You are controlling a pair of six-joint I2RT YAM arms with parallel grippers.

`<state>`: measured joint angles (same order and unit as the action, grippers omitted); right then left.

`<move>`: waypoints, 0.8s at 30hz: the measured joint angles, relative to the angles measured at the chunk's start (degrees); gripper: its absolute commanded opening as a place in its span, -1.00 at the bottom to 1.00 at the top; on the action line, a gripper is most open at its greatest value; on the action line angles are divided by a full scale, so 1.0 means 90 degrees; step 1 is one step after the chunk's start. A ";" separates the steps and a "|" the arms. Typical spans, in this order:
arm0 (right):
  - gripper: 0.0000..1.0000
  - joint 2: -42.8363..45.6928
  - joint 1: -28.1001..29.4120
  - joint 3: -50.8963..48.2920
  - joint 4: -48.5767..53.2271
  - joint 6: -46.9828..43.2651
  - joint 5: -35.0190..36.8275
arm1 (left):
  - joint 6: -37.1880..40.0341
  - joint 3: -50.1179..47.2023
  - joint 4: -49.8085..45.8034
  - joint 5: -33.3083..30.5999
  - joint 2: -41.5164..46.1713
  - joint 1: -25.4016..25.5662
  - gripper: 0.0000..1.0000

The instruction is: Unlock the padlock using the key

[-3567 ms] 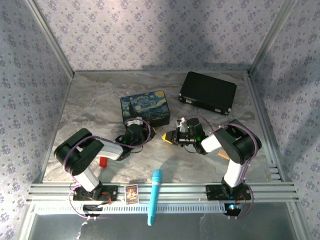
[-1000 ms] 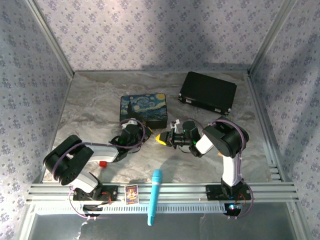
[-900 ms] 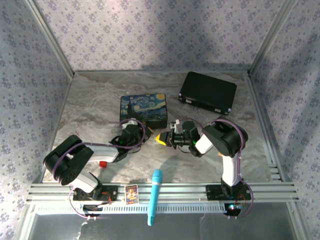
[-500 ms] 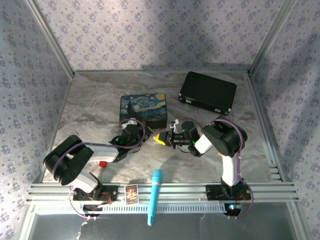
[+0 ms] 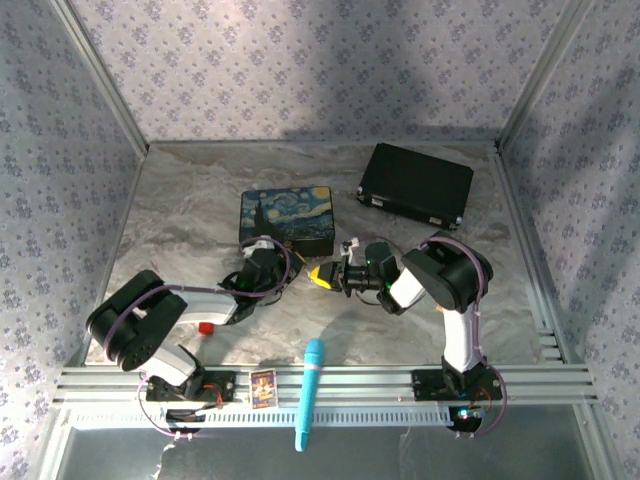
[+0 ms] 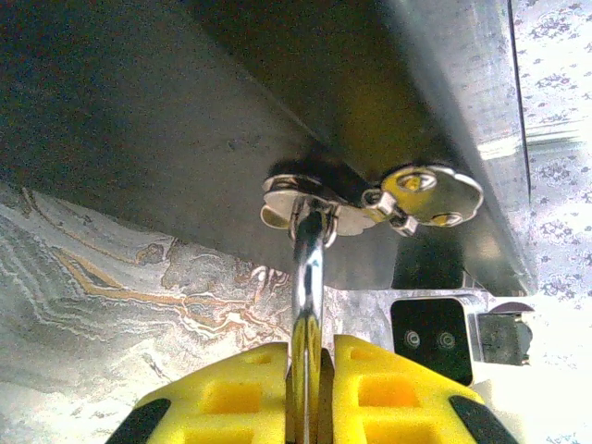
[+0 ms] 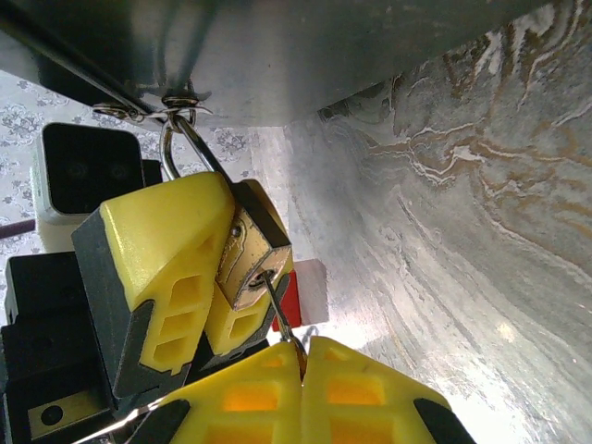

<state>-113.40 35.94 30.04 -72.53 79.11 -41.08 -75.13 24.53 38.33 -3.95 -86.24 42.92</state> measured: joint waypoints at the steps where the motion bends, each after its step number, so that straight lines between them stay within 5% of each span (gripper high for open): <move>1: -1.00 -0.0019 0.0000 -0.0002 -0.0029 0.0017 0.0017 | 0.0000 0.0000 -0.0005 -0.0010 0.0000 0.0000 -1.00; 24: -1.00 -0.0299 0.0158 0.0075 -0.0498 0.0627 0.0372 | -0.0117 -0.0073 0.0284 -0.0568 -0.0068 0.0151 -1.00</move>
<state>-116.09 37.36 30.72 -77.01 84.75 -37.74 -76.18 23.88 40.88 -9.06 -86.85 44.27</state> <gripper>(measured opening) 0.051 0.125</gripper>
